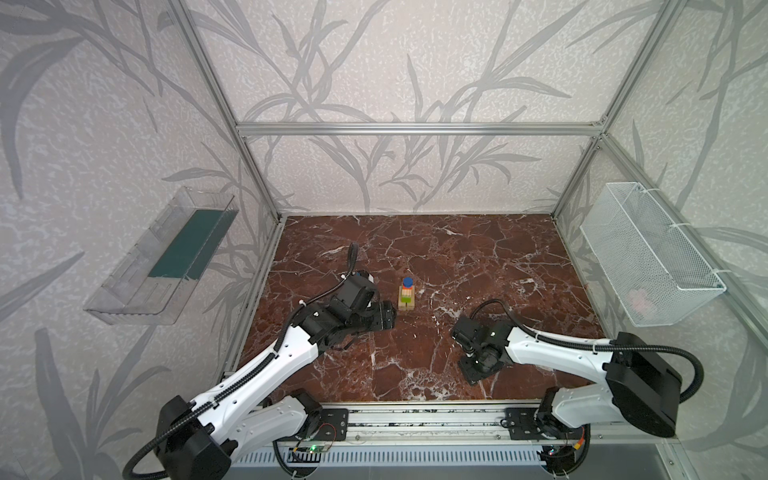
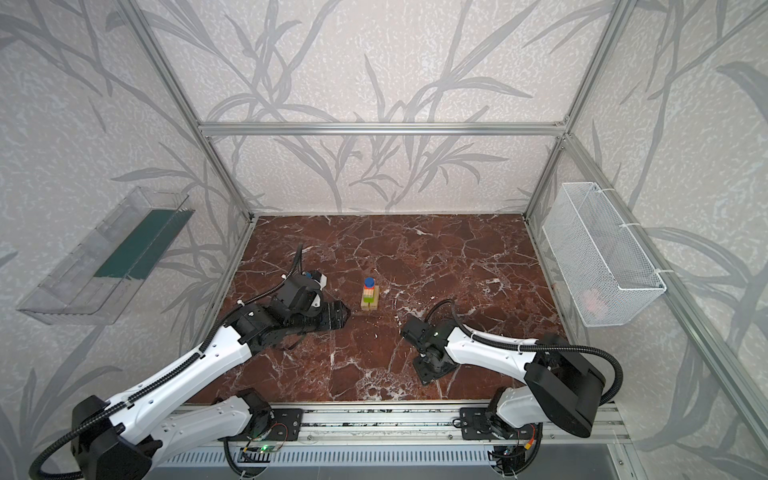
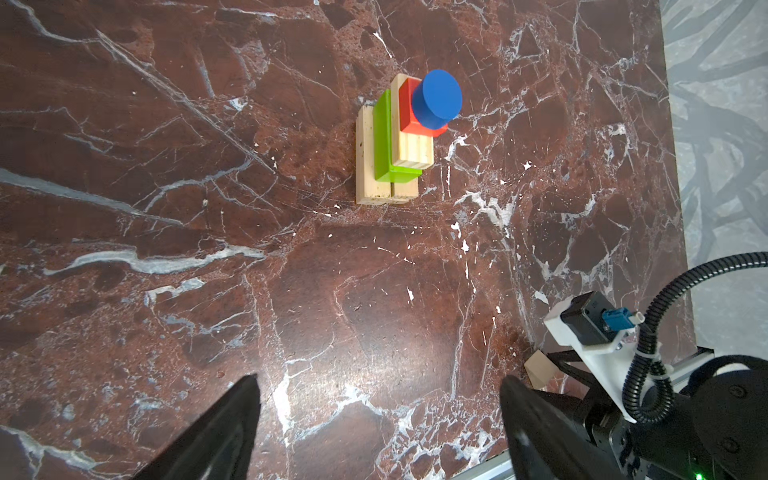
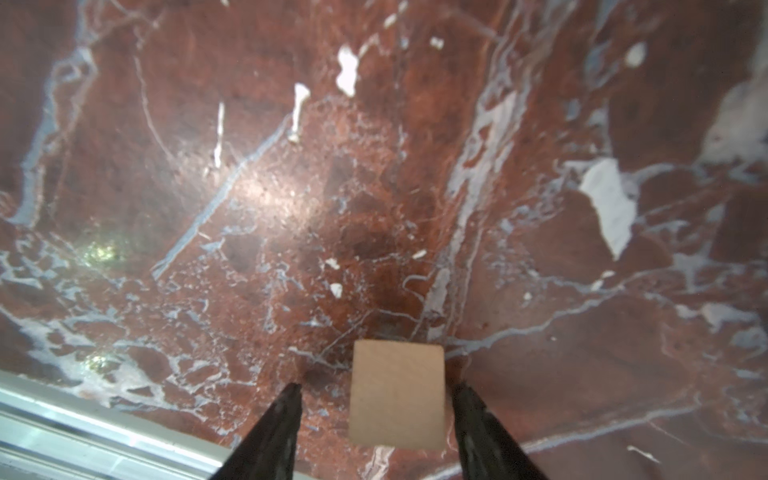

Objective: Build the wood block tower
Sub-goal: 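Lower the right gripper and grasp the small plain wooden cube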

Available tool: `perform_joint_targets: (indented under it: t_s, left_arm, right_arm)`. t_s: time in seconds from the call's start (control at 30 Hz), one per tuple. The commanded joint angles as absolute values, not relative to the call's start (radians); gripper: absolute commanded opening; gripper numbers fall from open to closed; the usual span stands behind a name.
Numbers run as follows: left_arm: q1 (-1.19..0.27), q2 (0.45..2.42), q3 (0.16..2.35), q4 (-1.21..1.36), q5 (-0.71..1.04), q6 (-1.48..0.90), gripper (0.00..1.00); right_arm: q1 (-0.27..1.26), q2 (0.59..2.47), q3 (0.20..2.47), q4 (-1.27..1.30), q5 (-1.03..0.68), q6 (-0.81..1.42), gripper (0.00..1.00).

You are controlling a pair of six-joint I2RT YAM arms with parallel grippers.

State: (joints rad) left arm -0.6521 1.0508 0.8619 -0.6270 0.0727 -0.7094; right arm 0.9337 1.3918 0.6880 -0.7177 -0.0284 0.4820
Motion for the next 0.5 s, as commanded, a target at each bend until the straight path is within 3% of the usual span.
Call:
perform_joint_targets:
  t_s: [0.0,0.47]
  left_arm:
    - [-0.648,1.06,0.858,-0.626,0.058,-0.707,0.88]
    - [-0.646,1.068,0.856,-0.626,0.064,-0.712,0.89]
  right_arm:
    - [0.953,1.401,0.71,-0.741,0.003,0.497,0.56]
    - [0.959,1.413,0.715,-0.751,0.051,0.524,0.46]
